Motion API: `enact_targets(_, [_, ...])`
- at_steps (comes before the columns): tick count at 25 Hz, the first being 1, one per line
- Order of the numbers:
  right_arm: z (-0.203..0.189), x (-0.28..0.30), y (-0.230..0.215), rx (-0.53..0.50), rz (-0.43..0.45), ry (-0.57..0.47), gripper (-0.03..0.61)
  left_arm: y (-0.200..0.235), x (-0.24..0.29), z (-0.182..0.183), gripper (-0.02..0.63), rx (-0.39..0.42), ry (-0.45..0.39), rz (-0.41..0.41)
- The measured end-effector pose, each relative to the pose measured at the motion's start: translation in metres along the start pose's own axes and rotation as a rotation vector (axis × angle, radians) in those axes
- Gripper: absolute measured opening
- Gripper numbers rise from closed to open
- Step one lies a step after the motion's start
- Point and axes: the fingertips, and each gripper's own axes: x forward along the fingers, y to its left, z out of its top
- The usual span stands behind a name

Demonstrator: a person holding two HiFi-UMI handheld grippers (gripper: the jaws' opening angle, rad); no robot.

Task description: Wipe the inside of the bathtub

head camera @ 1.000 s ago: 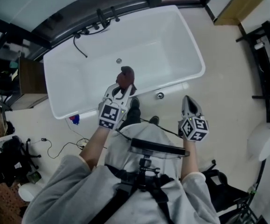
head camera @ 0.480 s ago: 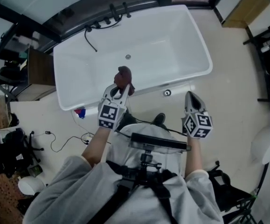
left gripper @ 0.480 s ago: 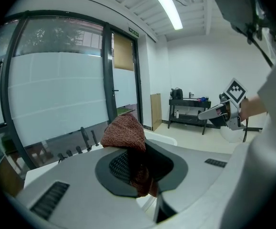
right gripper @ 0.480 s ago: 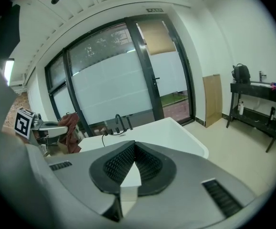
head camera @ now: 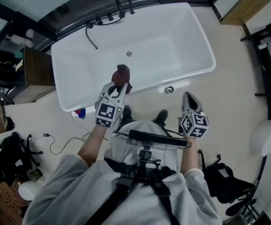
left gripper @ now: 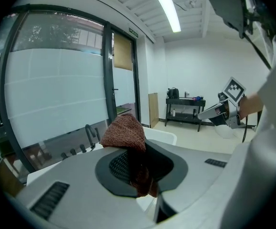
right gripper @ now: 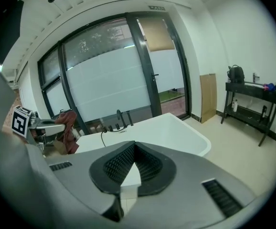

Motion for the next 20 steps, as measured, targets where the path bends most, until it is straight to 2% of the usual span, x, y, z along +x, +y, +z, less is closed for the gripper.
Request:
enact_targets(8, [-0.003, 0.016, 0.030, -0.031, 0.014, 0.022, 0.005, 0.031, -0.020, -0.017, 0.040, -0.041, 0.008, 0.029])
enact_targets(20, [0.003, 0.026, 0.034, -0.058, 0.043, 0.025, 0.005, 0.035, -0.037, -0.020, 0.040, -0.086, 0.002, 0.080])
